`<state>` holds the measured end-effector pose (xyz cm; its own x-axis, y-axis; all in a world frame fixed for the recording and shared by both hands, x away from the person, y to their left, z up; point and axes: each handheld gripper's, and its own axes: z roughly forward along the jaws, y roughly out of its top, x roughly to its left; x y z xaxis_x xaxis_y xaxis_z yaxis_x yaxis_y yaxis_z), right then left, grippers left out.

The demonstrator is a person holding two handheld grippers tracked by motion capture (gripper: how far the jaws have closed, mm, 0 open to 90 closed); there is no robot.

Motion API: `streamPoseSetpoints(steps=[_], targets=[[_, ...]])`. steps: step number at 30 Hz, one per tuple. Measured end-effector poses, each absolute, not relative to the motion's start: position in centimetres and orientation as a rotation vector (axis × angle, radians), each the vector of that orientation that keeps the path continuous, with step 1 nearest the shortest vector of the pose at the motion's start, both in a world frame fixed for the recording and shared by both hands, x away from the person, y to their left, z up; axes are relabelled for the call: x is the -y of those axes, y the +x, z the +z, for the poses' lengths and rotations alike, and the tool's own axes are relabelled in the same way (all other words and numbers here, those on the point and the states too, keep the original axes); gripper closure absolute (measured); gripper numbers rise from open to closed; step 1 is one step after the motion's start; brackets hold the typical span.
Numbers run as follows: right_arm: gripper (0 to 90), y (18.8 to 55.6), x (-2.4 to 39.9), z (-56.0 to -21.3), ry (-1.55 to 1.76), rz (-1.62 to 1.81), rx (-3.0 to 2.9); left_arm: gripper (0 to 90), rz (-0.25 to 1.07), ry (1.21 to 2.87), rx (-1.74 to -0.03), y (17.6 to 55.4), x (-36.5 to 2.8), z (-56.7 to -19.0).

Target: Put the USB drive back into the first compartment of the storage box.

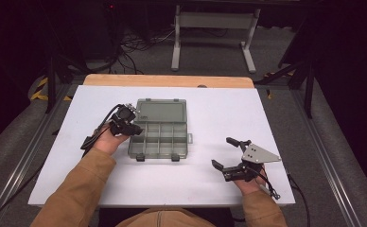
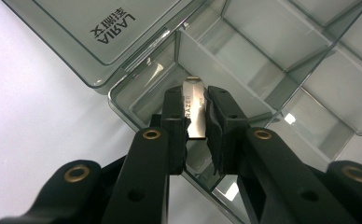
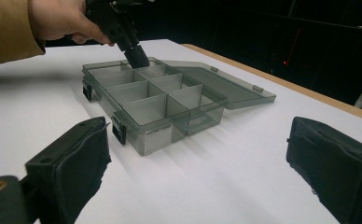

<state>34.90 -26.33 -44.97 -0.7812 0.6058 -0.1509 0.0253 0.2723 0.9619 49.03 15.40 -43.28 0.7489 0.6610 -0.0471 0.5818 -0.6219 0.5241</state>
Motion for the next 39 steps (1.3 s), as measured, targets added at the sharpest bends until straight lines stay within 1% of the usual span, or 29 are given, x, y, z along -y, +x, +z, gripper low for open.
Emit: streamPoseSetpoints(steps=[7, 14, 15, 16, 17, 18, 19, 20, 21, 22, 26, 27, 29, 30, 31, 32, 37, 39], targets=[[6.5, 34.9, 26.3, -45.0, 0.568, 1.535, -2.049, 77.1, 0.203, 2.416, -0.931, 48.9, -15.5, -43.1], [6.5, 34.9, 26.3, -45.0, 0.569, 1.536, -2.050, 70.6, 0.222, 2.383, -0.915, 48.5, -15.6, -42.5], [6.5, 34.9, 26.3, -45.0, 0.569, 1.536, -2.050, 68.5, 0.221, 2.381, -0.919, 48.3, -15.6, -42.4], [6.5, 34.9, 26.3, -45.0, 0.569, 1.536, -2.051, 64.2, 0.230, 2.366, -0.910, 48.1, -15.5, -42.1], [6.5, 34.9, 26.3, -45.0, 0.569, 1.535, -2.051, 62.0, 0.230, 2.366, -0.910, 48.1, -15.5, -42.1], [6.5, 34.9, 26.3, -45.0, 0.569, 1.535, -2.051, 62.0, 0.234, 2.358, -0.902, 48.0, -15.6, -41.8], [6.5, 34.9, 26.3, -45.0, 0.569, 1.534, -2.051, 58.9, 0.229, 2.351, -0.897, 47.8, -15.6, -41.6], [6.5, 34.9, 26.3, -45.0, 0.569, 1.535, -2.051, 53.8, 0.217, 2.340, -0.891, 47.6, -15.6, -41.3], [6.5, 34.9, 26.3, -45.0, 0.569, 1.535, -2.051, 51.5, 0.217, 2.340, -0.891, 47.6, -15.6, -41.3], [6.5, 34.9, 26.3, -45.0, 0.569, 1.535, -2.050, 51.5, 0.212, 2.336, -0.884, 47.4, -15.5, -41.0], [6.5, 34.9, 26.3, -45.0, 0.568, 1.533, -2.050, 36.2, 0.210, 2.317, -0.866, 46.8, -15.5, -40.1], [6.5, 34.9, 26.3, -45.0, 0.565, 1.531, -2.049, 29.4, 0.225, 2.299, -0.862, 46.5, -15.6, -39.7], [6.5, 34.9, 26.3, -45.0, 0.564, 1.528, -2.050, 24.4, 0.218, 2.289, -0.855, 46.2, -15.6, -39.4], [6.5, 34.9, 26.3, -45.0, 0.564, 1.528, -2.050, 24.4, 0.219, 2.287, -0.847, 46.0, -15.6, -39.2], [6.5, 34.9, 26.3, -45.0, 0.563, 1.528, -2.050, 19.1, 0.225, 2.283, -0.842, 45.8, -15.6, -39.0], [6.5, 34.9, 26.3, -45.0, 0.563, 1.528, -2.050, 19.1, 0.231, 2.280, -0.840, 45.5, -15.6, -38.9], [6.4, 34.8, 26.3, -45.0, 0.562, 1.527, -2.051, 8.4, 0.253, 2.273, -0.824, 44.3, -15.4, -38.2], [6.5, 34.8, 26.3, -45.0, 0.562, 1.527, -2.051, 6.7, 0.254, 2.267, -0.814, 43.8, -15.4, -38.0]])
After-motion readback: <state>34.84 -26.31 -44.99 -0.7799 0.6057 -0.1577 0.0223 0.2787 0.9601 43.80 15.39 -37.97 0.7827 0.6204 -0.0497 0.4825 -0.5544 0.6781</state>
